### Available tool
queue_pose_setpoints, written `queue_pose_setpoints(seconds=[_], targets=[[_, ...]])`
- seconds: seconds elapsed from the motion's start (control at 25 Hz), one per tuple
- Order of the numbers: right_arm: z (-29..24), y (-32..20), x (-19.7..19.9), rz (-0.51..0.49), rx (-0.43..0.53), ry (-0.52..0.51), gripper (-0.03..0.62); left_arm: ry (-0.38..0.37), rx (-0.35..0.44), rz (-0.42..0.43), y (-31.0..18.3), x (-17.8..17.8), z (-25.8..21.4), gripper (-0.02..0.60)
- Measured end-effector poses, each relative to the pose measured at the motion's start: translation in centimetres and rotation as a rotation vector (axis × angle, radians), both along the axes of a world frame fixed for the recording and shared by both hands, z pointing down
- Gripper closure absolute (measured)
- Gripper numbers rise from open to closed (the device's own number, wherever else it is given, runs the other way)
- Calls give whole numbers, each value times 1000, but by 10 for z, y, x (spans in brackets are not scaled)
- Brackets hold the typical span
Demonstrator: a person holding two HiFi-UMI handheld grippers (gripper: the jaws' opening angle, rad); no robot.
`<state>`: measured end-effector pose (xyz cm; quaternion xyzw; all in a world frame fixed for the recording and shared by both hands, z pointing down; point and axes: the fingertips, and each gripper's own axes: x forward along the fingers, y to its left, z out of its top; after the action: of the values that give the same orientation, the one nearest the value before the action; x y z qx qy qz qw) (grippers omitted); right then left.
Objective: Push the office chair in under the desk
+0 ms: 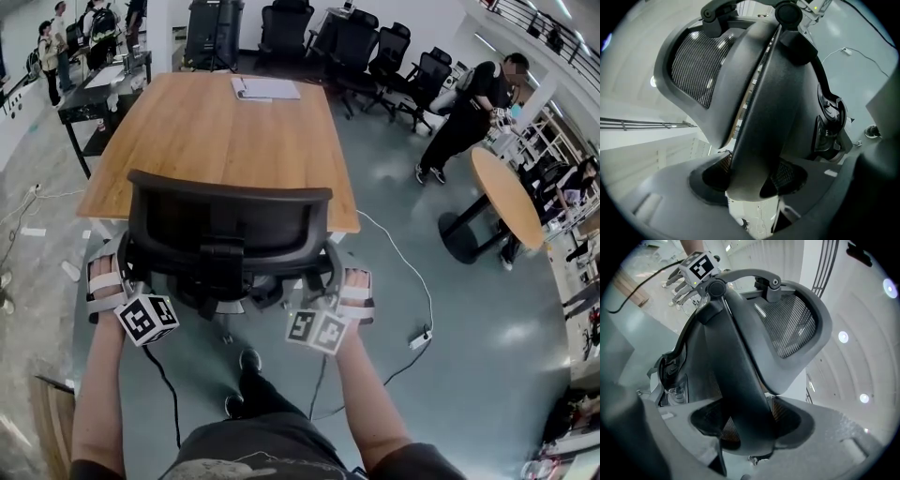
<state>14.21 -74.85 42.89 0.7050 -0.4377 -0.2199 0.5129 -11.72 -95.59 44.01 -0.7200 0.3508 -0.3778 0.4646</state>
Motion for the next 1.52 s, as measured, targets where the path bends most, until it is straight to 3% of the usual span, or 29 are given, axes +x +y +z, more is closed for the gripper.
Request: queue_pose_setpoints(seconds=[1.0, 1.52], targets=[[6, -9, 10, -28, 9, -2, 339, -5, 40, 14, 0, 3, 8, 322], [12, -18, 17, -37, -16, -4, 339, -10, 7, 7, -10, 10, 10, 322]])
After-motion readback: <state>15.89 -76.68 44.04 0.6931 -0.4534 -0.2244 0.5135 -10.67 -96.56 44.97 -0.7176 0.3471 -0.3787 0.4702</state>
